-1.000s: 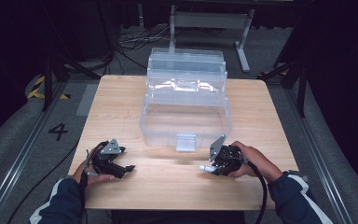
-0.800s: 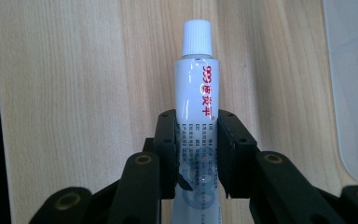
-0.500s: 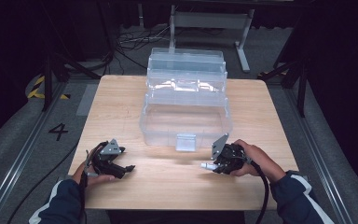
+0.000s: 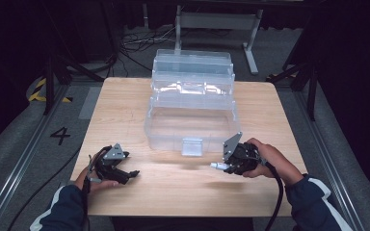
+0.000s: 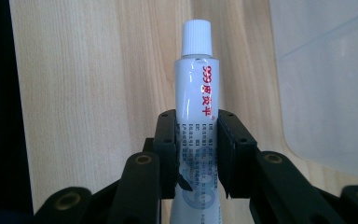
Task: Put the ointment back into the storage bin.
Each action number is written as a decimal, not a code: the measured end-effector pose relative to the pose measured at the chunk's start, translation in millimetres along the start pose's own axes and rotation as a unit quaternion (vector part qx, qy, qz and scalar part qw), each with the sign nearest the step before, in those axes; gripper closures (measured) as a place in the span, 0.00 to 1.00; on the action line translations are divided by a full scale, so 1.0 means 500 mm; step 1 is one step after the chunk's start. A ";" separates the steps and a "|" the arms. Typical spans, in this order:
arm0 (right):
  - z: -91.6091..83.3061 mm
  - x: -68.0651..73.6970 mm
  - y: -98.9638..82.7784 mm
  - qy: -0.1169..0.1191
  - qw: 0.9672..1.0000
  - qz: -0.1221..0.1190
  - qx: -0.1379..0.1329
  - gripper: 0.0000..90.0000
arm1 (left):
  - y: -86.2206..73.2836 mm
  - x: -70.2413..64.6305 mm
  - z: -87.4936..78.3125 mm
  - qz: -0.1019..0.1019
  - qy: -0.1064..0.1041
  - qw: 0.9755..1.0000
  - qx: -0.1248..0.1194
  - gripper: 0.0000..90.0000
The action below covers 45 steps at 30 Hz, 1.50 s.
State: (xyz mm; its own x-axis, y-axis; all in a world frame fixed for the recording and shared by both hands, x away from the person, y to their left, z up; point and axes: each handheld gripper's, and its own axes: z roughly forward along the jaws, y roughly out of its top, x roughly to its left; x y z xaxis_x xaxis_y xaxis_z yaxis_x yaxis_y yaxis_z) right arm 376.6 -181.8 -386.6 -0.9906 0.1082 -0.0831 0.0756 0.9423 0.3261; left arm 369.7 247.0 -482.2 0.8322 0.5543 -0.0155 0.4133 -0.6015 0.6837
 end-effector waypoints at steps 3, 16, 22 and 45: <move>-0.022 -0.001 0.007 -0.006 1.000 0.001 -0.001 0.80 | 0.000 0.000 0.000 0.000 0.000 1.000 0.000 0.17; -0.073 -0.012 0.021 -0.022 1.000 -0.007 0.002 0.80 | 0.000 0.000 0.000 0.000 -0.001 1.000 0.000 0.17; -0.083 -0.019 0.020 -0.023 1.000 -0.004 -0.002 0.80 | 0.000 0.000 0.000 0.000 0.000 1.000 0.000 0.17; -0.130 -0.053 0.058 -0.033 0.999 -0.019 0.015 0.80 | 0.000 -0.001 0.001 -0.003 -0.002 1.000 -0.001 0.17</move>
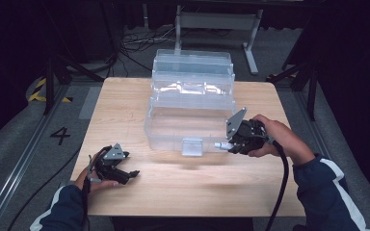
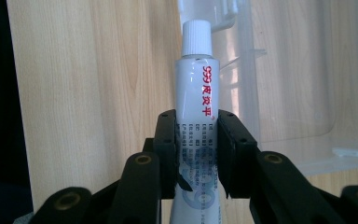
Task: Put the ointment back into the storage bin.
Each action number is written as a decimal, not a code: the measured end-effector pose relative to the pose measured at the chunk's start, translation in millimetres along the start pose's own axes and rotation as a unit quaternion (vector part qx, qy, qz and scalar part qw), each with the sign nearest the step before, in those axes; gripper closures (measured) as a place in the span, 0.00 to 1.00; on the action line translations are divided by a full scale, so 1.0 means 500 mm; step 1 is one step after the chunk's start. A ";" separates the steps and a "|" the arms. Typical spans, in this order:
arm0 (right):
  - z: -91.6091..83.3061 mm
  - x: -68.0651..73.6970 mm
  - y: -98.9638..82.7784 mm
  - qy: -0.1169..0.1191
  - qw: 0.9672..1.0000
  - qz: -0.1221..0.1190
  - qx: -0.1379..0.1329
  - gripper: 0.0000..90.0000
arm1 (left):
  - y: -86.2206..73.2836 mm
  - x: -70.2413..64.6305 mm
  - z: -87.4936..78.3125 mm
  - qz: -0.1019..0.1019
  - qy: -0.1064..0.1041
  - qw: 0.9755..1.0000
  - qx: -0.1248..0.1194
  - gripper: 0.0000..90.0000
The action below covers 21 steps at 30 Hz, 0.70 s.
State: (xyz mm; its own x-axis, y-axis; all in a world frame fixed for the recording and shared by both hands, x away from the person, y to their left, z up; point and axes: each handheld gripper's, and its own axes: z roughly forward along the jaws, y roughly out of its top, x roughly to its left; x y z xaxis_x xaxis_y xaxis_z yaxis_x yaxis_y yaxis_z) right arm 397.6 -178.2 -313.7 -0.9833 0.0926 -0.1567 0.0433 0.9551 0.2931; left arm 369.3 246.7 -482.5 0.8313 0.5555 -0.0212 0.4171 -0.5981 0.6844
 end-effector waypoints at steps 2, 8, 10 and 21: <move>-0.005 -0.007 0.004 -0.002 1.000 0.000 0.000 0.79 | 0.000 0.000 0.000 0.000 -0.001 1.000 0.000 0.17; -0.007 -0.029 0.020 -0.005 1.000 -0.001 0.013 0.80 | 0.000 0.000 0.000 0.001 0.000 1.000 0.000 0.17; -0.006 -0.034 0.023 -0.006 1.000 -0.002 0.015 0.79 | 0.000 0.000 0.000 0.001 0.000 1.000 0.000 0.17; 0.002 -0.091 0.054 -0.007 1.000 0.007 0.025 0.79 | 0.000 0.000 0.000 0.000 0.000 1.000 0.000 0.17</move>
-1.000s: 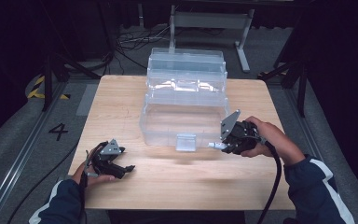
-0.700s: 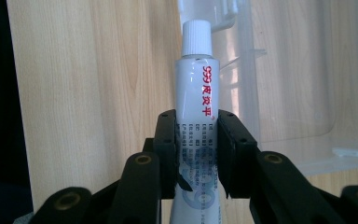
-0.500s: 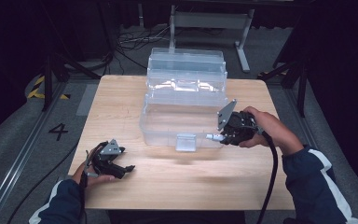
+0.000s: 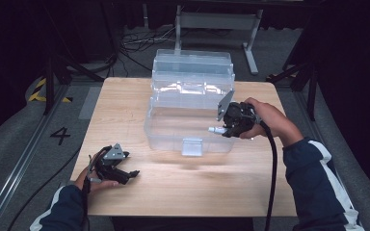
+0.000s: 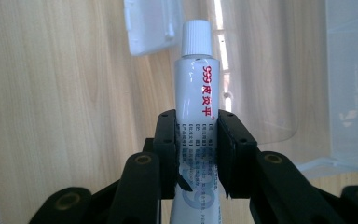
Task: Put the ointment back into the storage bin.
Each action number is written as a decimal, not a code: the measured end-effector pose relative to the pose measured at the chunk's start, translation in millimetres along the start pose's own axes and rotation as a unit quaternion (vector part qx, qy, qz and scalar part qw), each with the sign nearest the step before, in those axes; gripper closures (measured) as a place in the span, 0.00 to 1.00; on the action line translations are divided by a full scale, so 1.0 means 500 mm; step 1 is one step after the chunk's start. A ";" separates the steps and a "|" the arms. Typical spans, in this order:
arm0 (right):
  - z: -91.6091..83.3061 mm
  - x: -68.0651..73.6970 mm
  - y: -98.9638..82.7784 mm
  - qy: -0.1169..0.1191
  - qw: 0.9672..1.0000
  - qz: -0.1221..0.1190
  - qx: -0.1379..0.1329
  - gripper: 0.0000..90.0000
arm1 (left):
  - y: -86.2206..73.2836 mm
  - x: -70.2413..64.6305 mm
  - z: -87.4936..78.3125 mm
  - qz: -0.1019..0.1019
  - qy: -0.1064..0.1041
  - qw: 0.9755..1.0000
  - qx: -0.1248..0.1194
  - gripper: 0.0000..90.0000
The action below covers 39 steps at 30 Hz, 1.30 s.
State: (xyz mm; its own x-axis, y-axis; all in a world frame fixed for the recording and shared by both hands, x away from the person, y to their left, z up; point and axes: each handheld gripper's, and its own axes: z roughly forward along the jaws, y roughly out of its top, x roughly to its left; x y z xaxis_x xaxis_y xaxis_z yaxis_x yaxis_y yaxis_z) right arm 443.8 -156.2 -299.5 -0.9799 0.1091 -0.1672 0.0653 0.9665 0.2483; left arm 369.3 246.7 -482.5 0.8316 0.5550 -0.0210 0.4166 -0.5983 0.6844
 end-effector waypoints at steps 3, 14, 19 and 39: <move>0.001 -0.016 0.008 -0.001 1.000 0.007 -0.003 0.79 | 0.000 0.000 0.000 0.000 0.000 1.000 0.000 0.17; 0.026 -0.058 0.051 0.004 1.000 0.007 0.012 0.79 | 0.000 0.000 0.000 0.000 0.000 1.000 0.000 0.17; 0.043 -0.066 0.061 0.009 1.000 0.004 0.017 0.79 | 0.000 0.000 0.000 0.000 0.000 1.000 0.000 0.17; 0.127 -0.106 0.070 0.038 0.998 0.017 0.043 0.79 | 0.000 0.000 0.000 0.000 0.000 1.000 0.000 0.17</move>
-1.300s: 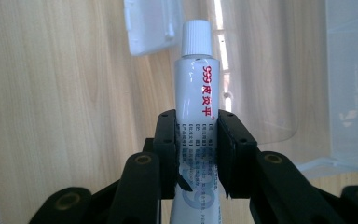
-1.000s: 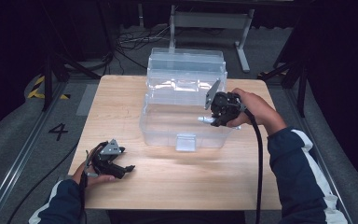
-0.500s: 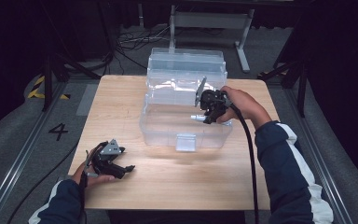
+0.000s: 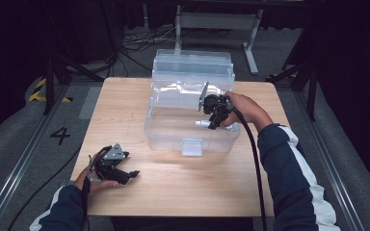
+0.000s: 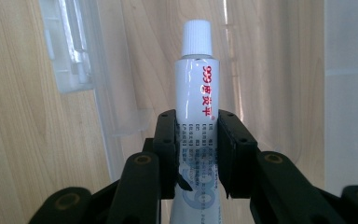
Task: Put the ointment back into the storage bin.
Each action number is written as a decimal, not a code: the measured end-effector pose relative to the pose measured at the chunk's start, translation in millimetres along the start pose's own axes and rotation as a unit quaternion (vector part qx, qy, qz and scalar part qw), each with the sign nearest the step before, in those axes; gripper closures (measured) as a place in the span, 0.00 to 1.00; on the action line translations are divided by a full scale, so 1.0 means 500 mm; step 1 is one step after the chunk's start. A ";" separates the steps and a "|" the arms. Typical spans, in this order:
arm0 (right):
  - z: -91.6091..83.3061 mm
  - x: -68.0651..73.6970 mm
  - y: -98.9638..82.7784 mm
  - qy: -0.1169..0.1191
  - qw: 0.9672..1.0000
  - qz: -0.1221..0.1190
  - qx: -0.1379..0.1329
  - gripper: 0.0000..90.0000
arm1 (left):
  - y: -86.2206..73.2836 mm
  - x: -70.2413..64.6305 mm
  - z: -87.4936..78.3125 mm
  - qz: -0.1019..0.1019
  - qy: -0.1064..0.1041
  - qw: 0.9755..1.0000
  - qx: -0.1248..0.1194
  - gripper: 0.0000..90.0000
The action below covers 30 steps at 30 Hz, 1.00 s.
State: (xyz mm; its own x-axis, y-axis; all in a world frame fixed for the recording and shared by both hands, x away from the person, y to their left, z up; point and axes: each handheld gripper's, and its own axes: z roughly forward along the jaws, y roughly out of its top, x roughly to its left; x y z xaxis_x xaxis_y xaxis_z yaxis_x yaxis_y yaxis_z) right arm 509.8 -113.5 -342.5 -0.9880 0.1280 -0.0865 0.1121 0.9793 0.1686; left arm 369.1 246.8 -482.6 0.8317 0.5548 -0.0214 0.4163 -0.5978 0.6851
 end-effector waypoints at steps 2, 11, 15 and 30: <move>0.007 -0.001 0.000 0.003 1.000 0.001 0.003 0.79 | 0.000 0.000 0.000 0.000 0.000 1.000 0.000 0.17; 0.036 -0.003 -0.008 0.009 1.000 0.001 0.015 0.79 | 0.000 0.000 0.000 0.000 0.000 1.000 0.000 0.17; 0.052 -0.004 -0.012 0.010 1.000 0.000 0.026 0.79 | 0.000 0.000 0.000 0.000 0.000 1.000 0.000 0.17; 0.082 -0.002 -0.012 0.027 0.999 -0.002 0.037 0.79 | 0.000 0.000 0.000 0.000 0.000 1.000 0.000 0.17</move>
State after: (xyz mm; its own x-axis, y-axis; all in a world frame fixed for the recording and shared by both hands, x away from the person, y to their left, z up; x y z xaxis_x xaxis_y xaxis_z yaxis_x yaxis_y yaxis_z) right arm 514.5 -113.2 -383.6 -0.9925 0.1172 -0.0341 0.1135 0.9890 0.0952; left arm 369.2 246.8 -482.6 0.8319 0.5545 -0.0212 0.4159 -0.5977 0.6853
